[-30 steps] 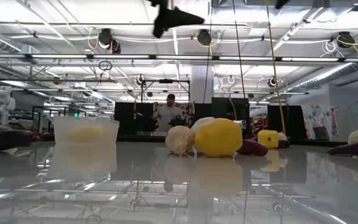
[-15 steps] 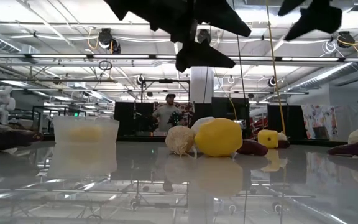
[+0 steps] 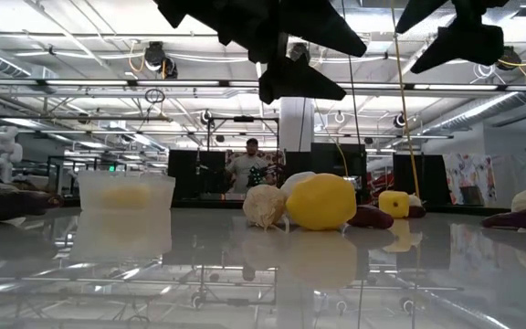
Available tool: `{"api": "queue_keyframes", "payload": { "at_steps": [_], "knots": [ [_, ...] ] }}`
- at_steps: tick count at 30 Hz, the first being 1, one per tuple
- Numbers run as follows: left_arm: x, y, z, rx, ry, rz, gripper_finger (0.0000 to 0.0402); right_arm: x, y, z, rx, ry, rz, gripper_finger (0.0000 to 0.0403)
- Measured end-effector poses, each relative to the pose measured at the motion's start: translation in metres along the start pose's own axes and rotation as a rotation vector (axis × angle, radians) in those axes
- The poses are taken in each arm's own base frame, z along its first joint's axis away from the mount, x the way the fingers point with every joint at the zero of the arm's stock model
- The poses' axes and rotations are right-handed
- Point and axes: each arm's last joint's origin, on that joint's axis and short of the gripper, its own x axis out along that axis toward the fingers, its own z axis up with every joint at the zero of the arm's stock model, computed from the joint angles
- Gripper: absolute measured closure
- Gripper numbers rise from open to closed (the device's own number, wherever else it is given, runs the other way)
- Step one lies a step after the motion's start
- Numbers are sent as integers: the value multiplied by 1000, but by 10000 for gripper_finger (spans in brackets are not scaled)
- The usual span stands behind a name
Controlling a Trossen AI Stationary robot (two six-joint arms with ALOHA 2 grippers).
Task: Sort produce into baskets
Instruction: Put the yellow lemon into the white bin
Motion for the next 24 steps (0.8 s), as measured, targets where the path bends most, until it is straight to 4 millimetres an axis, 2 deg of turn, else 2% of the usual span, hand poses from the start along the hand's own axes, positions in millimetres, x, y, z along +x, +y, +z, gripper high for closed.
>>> {"api": "queue_keyframes", "payload": {
  "at_steps": [7, 11, 16, 21, 24],
  "knots": [
    [0, -14, -5, -98, -1, 21, 81, 0, 2, -1, -166, 39, 36, 118],
    [0, -29, -10, -151, -5, 33, 82, 0, 3, -2, -272, 39, 43, 118],
    [-1, -50, -19, -122, -6, 52, 82, 0, 4, -2, -365, 63, 79, 118],
    [-3, -69, -29, -86, 5, 65, 82, -1, 5, -4, -361, 107, 118, 118],
    [-5, -73, -35, -67, 34, 101, 81, -1, 6, -5, -307, 118, 123, 118]
  ]
}}
